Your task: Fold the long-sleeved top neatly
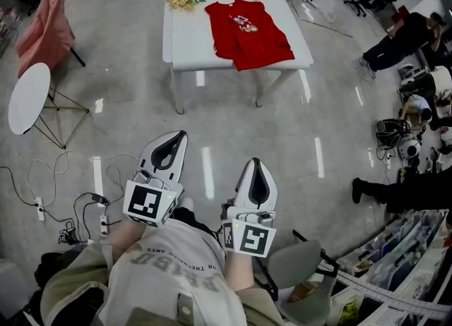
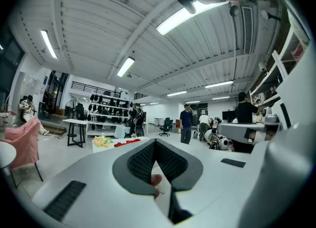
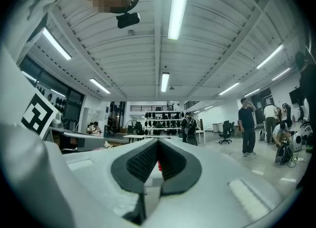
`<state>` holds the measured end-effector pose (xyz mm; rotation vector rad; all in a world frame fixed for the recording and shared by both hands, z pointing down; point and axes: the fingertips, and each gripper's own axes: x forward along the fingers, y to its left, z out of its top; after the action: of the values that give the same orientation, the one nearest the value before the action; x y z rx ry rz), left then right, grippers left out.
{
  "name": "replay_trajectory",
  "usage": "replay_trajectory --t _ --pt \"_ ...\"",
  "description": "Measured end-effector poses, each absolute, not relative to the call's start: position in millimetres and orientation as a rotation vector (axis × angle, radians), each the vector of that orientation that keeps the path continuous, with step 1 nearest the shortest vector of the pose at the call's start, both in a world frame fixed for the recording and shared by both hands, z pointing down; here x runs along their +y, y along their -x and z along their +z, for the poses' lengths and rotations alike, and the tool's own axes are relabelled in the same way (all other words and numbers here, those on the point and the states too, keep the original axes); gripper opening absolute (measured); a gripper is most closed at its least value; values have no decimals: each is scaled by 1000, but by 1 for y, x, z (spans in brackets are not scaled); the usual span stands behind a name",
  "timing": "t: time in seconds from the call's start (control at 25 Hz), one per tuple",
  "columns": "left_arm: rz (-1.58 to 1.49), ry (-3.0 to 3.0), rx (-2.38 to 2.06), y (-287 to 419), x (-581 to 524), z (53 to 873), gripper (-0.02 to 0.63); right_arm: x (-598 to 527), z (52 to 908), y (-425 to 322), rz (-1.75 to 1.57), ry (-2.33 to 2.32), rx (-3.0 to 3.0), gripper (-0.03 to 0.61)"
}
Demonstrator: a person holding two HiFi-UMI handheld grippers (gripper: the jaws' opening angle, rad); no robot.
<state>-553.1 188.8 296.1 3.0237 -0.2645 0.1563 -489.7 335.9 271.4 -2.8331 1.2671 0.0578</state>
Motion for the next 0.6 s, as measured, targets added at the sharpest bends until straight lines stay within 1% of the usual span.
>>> replay_trajectory --t 0.12,0.16,0.2,0.24,0.28,0.32,0.36,0.4,0.44,0.6 --pt "153 -3023 -289 550 187 294 12 340 273 480 29 2700 1300 0" --pt "164 -3015 -284 548 185 294 14 338 274 478 -2 2633 1336 17" --pt "177 -3002 -269 546 184 296 15 336 276 476 -34 2575 1372 139" --pt "192 -2988 -241 542 184 297 47 333 278 474 -57 2538 1400 261" --pt "206 -2977 -205 538 184 298 141 332 279 472 -67 2526 1421 329" --pt "215 -2969 -170 533 184 300 232 330 281 470 -70 2532 1436 356" --pt "220 -2966 -146 529 183 301 293 328 284 466 -70 2547 1445 360" --pt "226 -2966 -135 524 181 305 314 326 287 462 -71 2561 1451 361" --pt "239 -2970 -131 519 177 310 328 323 290 458 -76 2570 1453 362" --pt "305 -2970 -91 491 160 331 335 306 304 436 -105 2602 1441 362"
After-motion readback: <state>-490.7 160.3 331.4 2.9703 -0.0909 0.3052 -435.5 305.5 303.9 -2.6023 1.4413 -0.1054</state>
